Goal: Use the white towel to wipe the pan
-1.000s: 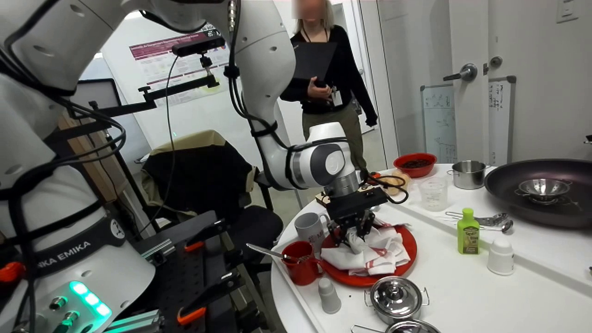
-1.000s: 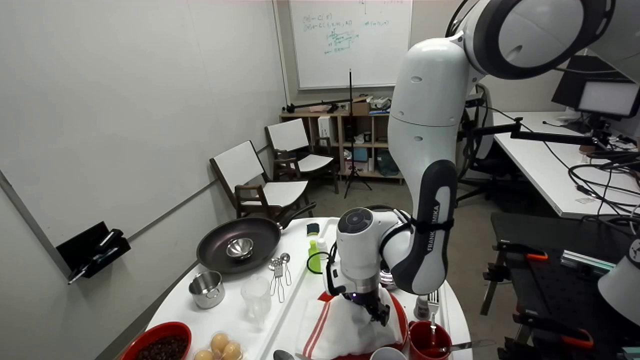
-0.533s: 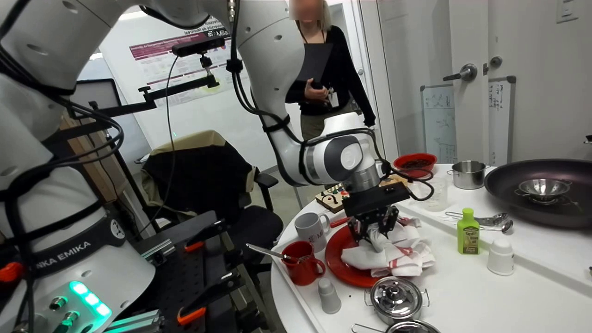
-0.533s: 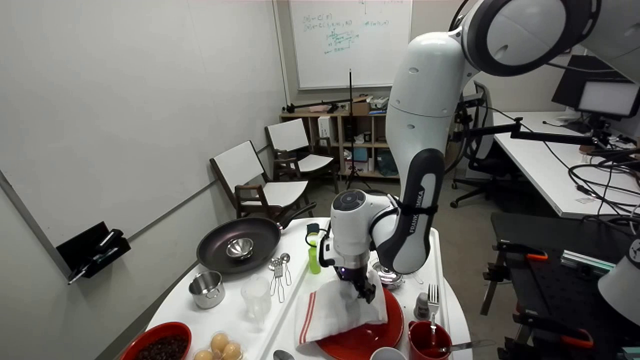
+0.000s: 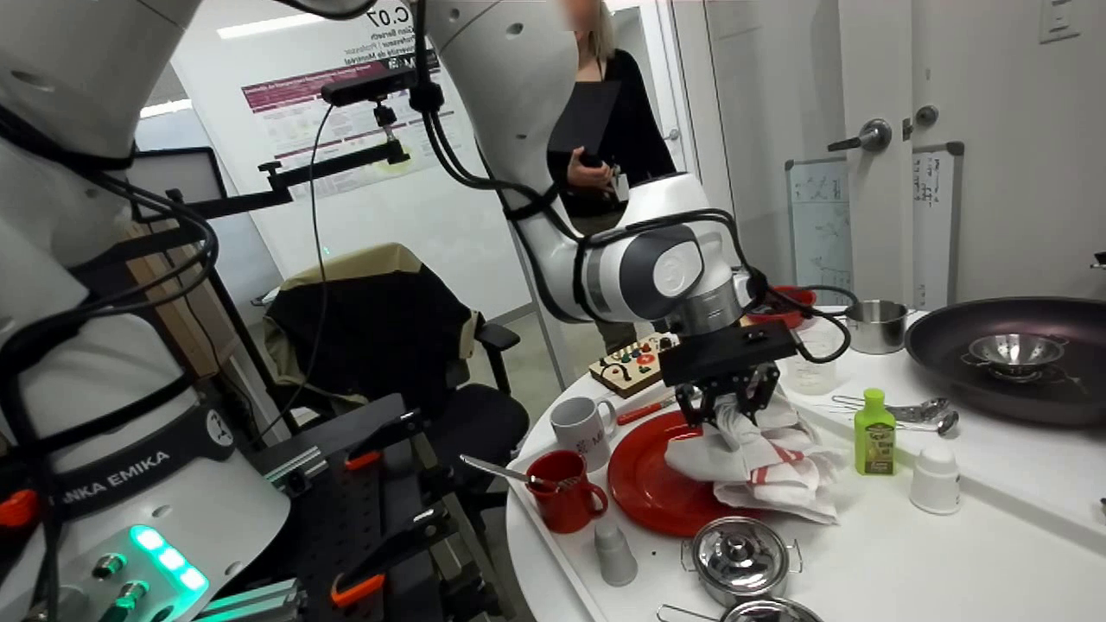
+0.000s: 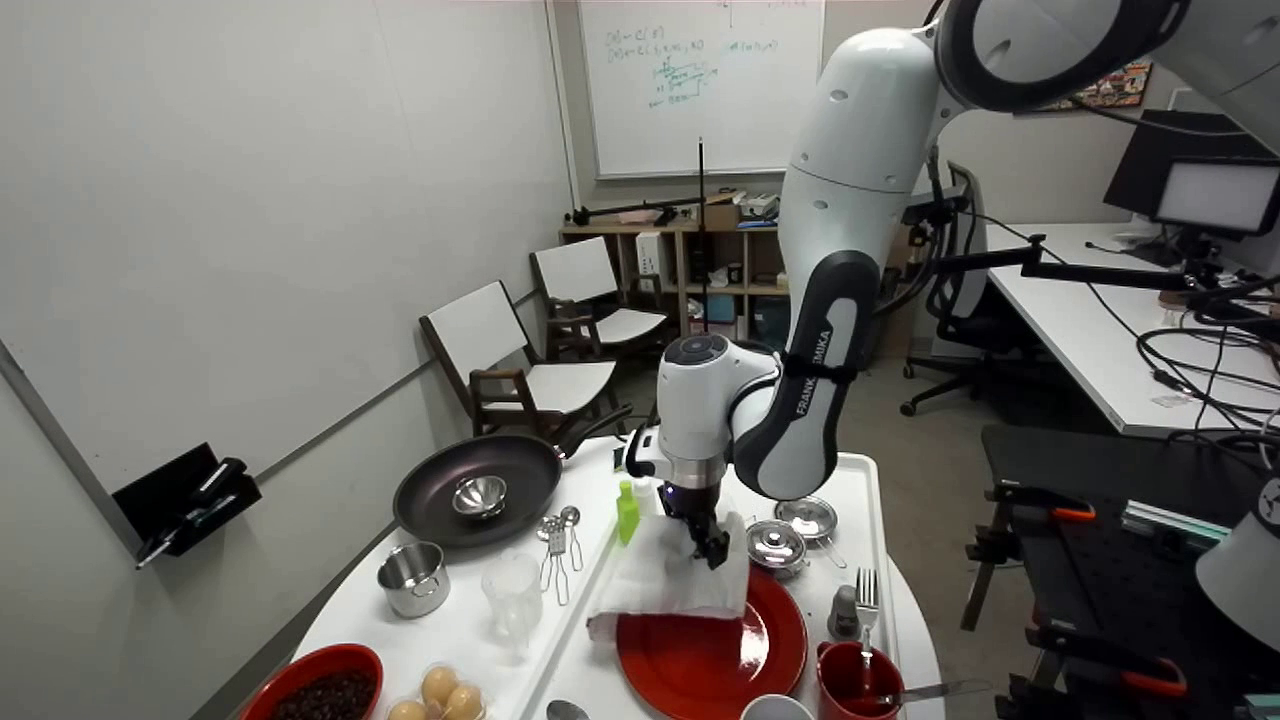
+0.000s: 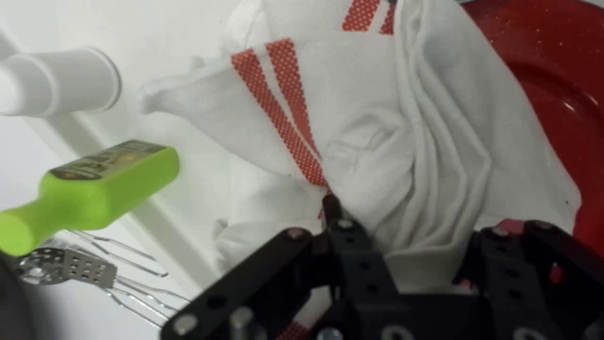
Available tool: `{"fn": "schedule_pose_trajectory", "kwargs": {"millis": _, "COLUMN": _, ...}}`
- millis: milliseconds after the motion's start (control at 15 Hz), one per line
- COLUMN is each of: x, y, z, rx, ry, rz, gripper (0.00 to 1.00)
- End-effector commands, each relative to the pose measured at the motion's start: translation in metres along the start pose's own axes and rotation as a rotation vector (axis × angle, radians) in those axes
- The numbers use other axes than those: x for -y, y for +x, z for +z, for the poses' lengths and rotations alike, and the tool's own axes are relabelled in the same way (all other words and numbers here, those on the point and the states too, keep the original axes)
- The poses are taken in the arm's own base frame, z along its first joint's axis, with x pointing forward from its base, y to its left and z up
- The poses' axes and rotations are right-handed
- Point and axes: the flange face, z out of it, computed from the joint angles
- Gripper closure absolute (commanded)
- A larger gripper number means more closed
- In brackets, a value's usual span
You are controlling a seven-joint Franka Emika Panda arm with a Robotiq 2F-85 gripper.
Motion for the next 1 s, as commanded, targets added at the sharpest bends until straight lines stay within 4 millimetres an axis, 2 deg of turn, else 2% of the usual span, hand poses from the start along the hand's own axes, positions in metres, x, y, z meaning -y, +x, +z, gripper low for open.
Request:
{"fn": "schedule_pose_trajectory", "kwargs": {"millis": 0, "x": -0.015, "y": -0.013, "z": -0.040, "rx": -0.062, "ry": 0.004, "rz": 0.138, "gripper": 0.94}}
{"fn": "schedule_pose_trajectory", "kwargs": {"millis": 400, "x": -0.064, "y": -0.056, "z": -0.063, "rx": -0.104, "ry": 0.008, "rz": 0.390, "gripper": 0.94}}
{"fn": "schedule_pose_trajectory", "kwargs": {"millis": 933, "x": -0.120, "y": -0.138, "z": -0.063, "rx": -0.086, "ry": 0.060, "rz": 0.716, "gripper": 0.94}}
